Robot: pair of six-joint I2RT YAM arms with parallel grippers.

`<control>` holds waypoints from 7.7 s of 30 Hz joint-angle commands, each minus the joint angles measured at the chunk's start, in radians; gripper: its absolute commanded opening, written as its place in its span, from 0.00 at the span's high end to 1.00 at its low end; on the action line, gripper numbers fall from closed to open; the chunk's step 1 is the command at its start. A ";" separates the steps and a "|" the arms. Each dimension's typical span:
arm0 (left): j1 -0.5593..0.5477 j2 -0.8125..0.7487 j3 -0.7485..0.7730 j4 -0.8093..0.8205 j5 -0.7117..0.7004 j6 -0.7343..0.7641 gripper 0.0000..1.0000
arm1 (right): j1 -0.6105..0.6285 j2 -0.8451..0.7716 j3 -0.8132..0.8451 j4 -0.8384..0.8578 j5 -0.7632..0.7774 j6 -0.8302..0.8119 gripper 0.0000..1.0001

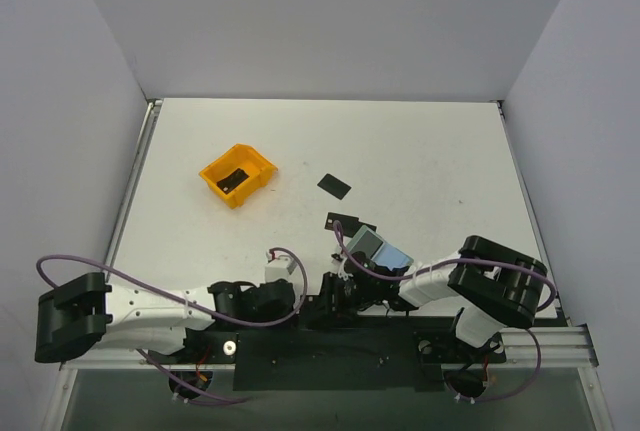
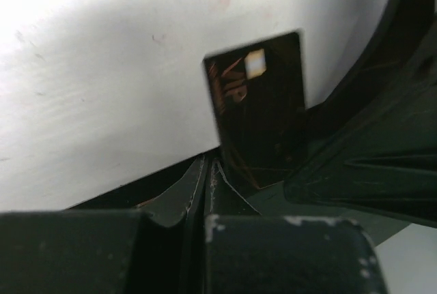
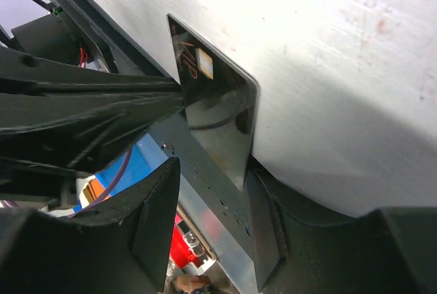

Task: Put the credit cards into the card holder
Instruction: Pick up the credit card from the center of the board, then move the card holder to the center of the board.

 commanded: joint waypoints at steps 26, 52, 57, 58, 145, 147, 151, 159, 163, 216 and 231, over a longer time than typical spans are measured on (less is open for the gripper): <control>0.017 -0.221 0.236 -0.196 -0.287 0.053 0.53 | -0.049 -0.432 0.205 -0.683 0.372 -0.416 1.00; 0.187 -0.349 0.330 0.288 0.125 0.356 0.34 | -0.296 -0.625 0.264 -0.087 -0.426 -0.320 1.00; 0.189 -0.355 0.310 0.337 0.150 0.346 0.39 | -0.298 -0.619 0.259 -0.080 -0.426 -0.311 1.00; 0.189 -0.353 0.307 0.347 0.156 0.345 0.41 | -0.298 -0.618 0.257 -0.074 -0.426 -0.308 1.00; 0.515 0.849 0.639 0.492 0.672 0.641 0.40 | -0.568 -0.839 0.313 -1.246 0.476 -0.415 1.00; 0.514 0.860 0.640 0.502 0.682 0.633 0.40 | -0.569 -0.837 0.308 -1.242 0.467 -0.415 1.00; 0.515 0.894 0.643 0.538 0.737 0.610 0.43 | -0.574 -0.839 0.302 -1.234 0.457 -0.415 1.00; 0.515 0.938 0.643 0.601 0.823 0.569 0.76 | -0.583 -0.848 0.297 -1.231 0.448 -0.416 1.00; 0.518 0.915 0.629 0.591 0.820 0.558 0.94 | -0.585 -0.846 0.297 -1.226 0.447 -0.418 1.00; 0.531 0.046 0.290 0.220 0.072 0.346 0.48 | -0.459 -0.193 0.489 -0.866 0.240 -0.714 1.00; 0.443 0.414 0.290 0.561 0.305 0.279 1.00 | -0.513 -0.245 0.411 -0.817 0.181 -0.680 1.00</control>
